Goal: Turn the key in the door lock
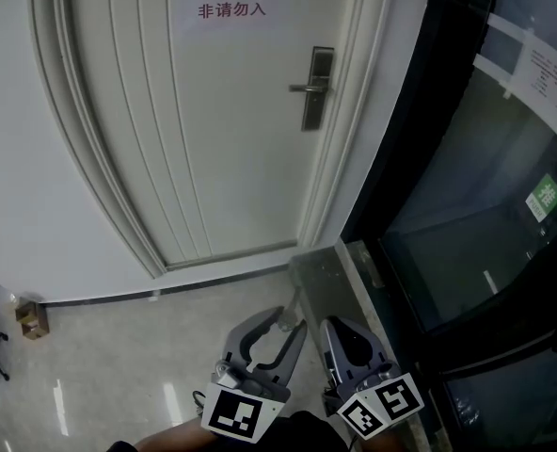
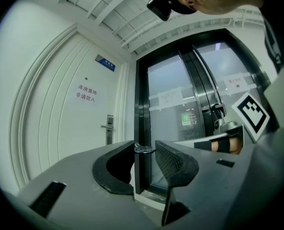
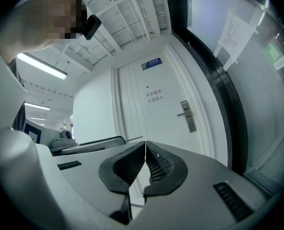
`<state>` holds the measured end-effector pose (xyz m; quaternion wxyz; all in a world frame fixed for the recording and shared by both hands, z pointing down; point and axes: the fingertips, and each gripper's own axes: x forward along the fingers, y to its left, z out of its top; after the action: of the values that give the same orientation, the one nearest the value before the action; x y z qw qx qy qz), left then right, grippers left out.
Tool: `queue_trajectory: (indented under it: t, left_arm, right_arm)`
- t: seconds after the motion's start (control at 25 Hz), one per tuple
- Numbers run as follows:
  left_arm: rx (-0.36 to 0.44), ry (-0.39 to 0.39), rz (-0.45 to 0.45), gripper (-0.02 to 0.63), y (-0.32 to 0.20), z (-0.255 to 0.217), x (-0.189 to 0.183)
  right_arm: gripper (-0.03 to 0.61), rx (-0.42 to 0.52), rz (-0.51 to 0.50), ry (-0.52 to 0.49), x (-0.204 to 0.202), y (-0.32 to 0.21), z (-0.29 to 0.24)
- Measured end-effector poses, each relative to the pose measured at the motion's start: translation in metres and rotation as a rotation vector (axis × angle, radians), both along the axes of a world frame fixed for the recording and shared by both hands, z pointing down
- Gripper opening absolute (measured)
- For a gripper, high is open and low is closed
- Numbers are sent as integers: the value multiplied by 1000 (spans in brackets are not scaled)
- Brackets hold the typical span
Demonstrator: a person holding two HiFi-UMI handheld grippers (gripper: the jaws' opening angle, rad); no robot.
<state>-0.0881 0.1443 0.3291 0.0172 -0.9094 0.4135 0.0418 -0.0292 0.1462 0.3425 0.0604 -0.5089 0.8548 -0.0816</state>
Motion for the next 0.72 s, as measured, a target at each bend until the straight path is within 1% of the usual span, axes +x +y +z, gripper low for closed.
queue_trajectory:
  t: [0.16, 0.28, 0.48, 0.72]
  left_arm:
    - [-13, 4, 2, 130, -23, 2, -4]
    - [-5, 6, 1, 130, -40, 2, -1]
    - [-3, 8, 0, 130, -70, 3, 9]
    - [-9, -2, -20, 130, -124, 5, 30]
  right_arm:
    - [15, -1, 8, 4, -4, -21, -1]
    - [15, -5, 7, 5, -2, -36, 2]
    - [15, 2, -2, -1, 5, -69, 3]
    - [15, 0, -23, -11, 25, -123, 3]
